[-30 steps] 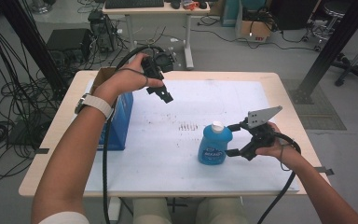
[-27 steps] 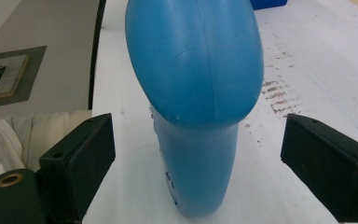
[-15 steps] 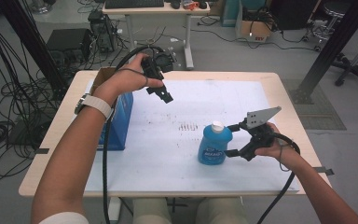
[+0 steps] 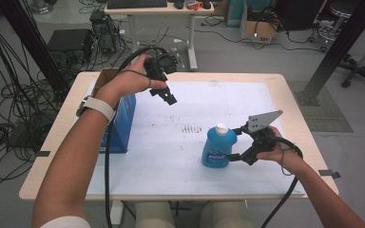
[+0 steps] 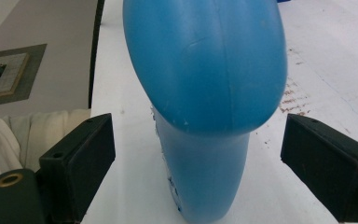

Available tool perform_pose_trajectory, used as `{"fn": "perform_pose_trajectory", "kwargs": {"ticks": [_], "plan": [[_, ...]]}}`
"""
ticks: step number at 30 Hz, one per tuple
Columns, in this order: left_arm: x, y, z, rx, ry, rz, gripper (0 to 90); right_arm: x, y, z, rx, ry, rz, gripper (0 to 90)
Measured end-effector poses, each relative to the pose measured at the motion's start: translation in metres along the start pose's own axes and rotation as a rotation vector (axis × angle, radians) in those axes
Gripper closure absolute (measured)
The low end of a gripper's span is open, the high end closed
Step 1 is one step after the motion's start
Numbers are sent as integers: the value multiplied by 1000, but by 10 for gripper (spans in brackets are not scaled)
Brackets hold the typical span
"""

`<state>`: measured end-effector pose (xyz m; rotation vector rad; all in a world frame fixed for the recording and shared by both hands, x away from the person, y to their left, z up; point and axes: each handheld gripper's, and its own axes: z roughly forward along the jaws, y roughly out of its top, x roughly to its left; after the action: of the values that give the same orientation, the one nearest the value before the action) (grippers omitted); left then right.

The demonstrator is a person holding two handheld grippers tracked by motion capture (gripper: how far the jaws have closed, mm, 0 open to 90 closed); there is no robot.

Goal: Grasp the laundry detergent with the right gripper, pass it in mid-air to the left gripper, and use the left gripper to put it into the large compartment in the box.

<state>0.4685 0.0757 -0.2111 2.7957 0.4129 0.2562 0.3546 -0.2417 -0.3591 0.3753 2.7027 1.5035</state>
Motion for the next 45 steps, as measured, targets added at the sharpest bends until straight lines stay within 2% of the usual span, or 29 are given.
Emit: {"fn": "perform_pose_trajectory", "kwargs": {"ticks": [7,9,14,16,23,29,40,41,45], "plan": [[0,0,1,-1,0,-5,72,-1,-2,5,12,10,1,98],[1,0,1,1,-2,5,72,-2,-3,7,1,14,5,98],[0,1,3,-1,-3,-1,72,-2,-5,13,-12,17,1,102],[0,1,3,0,-3,-2,72,-4,-6,16,-28,19,-26,102],[1,0,2,-3,4,-3,73,-4,-8,22,-50,31,-19,105],[0,0,1,-6,7,-1,74,-5,-10,25,-55,21,-20,107],[0,0,1,-8,7,-4,74,-6,-13,32,-84,29,-10,142],[0,0,0,-7,9,-2,74,-8,-14,32,-102,31,-17,160],[0,-1,0,-9,10,-8,74,-9,-16,33,-102,38,-27,183]]}}
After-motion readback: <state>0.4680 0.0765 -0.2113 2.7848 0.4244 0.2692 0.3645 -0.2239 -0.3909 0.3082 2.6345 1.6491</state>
